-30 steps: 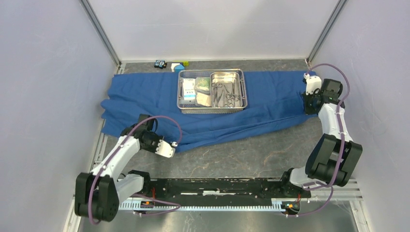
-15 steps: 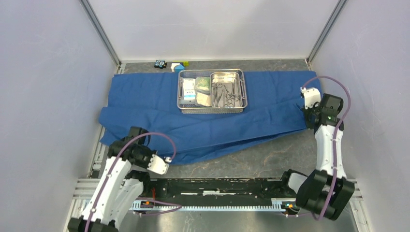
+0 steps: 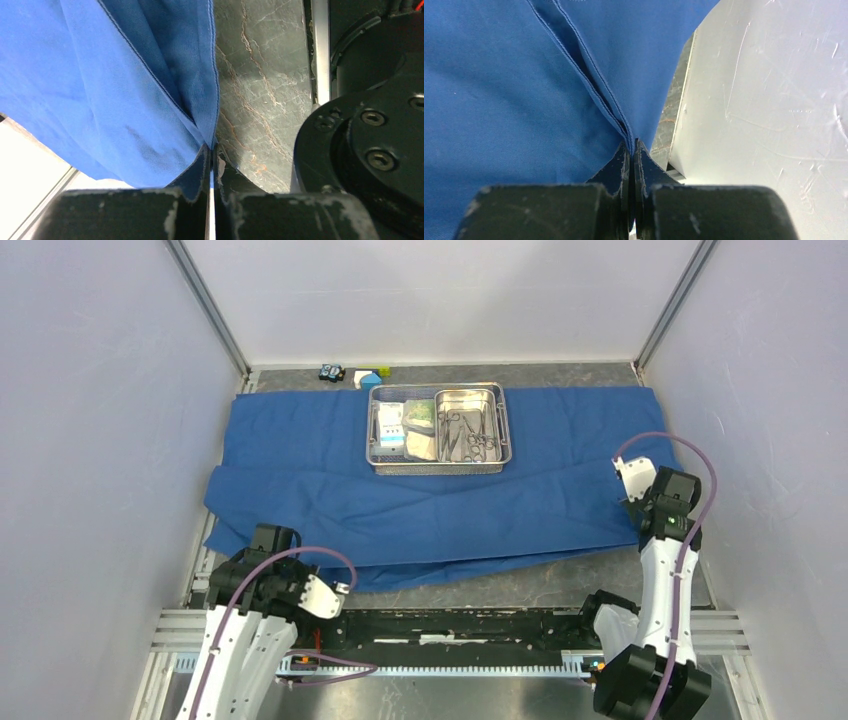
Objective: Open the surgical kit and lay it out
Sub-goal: Smooth out the surgical kit at the center of the board.
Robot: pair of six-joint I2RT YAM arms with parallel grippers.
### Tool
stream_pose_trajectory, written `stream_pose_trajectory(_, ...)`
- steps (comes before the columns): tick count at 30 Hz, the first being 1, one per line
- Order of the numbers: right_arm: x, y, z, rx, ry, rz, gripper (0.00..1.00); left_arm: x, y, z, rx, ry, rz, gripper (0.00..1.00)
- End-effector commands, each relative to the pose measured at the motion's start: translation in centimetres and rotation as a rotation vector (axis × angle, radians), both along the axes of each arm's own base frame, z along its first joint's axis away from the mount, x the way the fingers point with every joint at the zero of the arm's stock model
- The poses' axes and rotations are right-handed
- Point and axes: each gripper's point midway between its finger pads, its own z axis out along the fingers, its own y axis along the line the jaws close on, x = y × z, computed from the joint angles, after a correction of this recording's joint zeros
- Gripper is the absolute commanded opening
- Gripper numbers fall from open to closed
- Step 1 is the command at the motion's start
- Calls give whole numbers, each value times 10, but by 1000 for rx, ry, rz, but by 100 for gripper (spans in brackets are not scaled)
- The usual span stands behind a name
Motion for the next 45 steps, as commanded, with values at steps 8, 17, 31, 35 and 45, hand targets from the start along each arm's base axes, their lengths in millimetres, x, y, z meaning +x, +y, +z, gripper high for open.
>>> stream_pose_trajectory(8,-32,-8,8,-84,123,1,0,-36,7,32,46,29,-87,2)
stream_pose_trajectory(17,-68,-17,13,-198,201,-30,4,-32,-8,58,-46,-94,-110,2)
stream_pose_trajectory(31,-106,-25,19,-309,282,-92,12,-35,-5,45,-2,-139,-166,2)
stream_pose_trajectory(35,-113,-25,29,-321,301,-103,26,-35,-8,46,-18,-141,-171,2)
stream_pose_trajectory(45,-99,-19,70,-272,249,-72,66,-31,-17,59,-63,-102,-188,54)
